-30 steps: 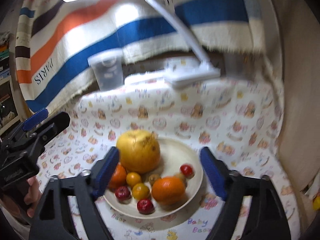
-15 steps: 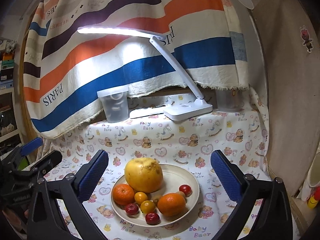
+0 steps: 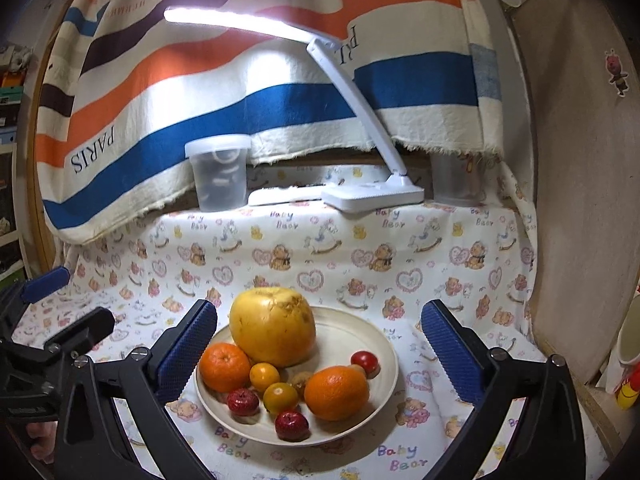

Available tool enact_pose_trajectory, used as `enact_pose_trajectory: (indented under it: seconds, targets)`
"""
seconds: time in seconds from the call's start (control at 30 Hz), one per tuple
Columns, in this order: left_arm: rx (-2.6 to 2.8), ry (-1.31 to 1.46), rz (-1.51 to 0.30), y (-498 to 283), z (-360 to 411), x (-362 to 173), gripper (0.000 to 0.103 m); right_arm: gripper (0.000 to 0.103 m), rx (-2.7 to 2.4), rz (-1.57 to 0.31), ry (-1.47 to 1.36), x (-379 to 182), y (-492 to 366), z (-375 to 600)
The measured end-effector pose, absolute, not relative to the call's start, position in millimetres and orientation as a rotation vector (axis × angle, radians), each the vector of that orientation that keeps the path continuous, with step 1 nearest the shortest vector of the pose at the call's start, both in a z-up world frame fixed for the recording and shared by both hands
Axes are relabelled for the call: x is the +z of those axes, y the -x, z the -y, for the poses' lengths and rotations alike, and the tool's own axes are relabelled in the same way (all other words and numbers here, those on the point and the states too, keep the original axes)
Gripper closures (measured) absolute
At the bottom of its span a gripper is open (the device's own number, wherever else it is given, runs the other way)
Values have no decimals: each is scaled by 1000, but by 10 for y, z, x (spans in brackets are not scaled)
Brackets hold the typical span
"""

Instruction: Organize fruits

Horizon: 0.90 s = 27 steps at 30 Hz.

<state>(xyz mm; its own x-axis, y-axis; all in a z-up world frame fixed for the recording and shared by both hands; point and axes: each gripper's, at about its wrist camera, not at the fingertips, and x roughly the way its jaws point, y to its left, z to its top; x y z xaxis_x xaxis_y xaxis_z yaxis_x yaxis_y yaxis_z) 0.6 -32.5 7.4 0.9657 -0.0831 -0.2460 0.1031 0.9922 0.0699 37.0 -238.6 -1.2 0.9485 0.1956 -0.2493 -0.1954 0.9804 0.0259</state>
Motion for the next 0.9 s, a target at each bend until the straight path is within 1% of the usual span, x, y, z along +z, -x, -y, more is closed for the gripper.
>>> enact_pose_trajectory:
  seconds: [0.07, 0.17, 0.27, 0.9]
  targets:
    - [-104, -75, -275, -61, 316, 55, 1, 0, 188, -238, 13, -26, -353, 2370]
    - [-98, -41, -313, -130, 255, 26, 1, 0, 178, -266, 8, -42, -394, 2378]
    - [-76, -27, -311, -117, 222, 18, 1, 0, 121, -284, 9, -51, -432, 2385]
    - [-76, -32, -317, -127, 210, 29, 1, 0, 171, -276, 56, -55, -359, 2274]
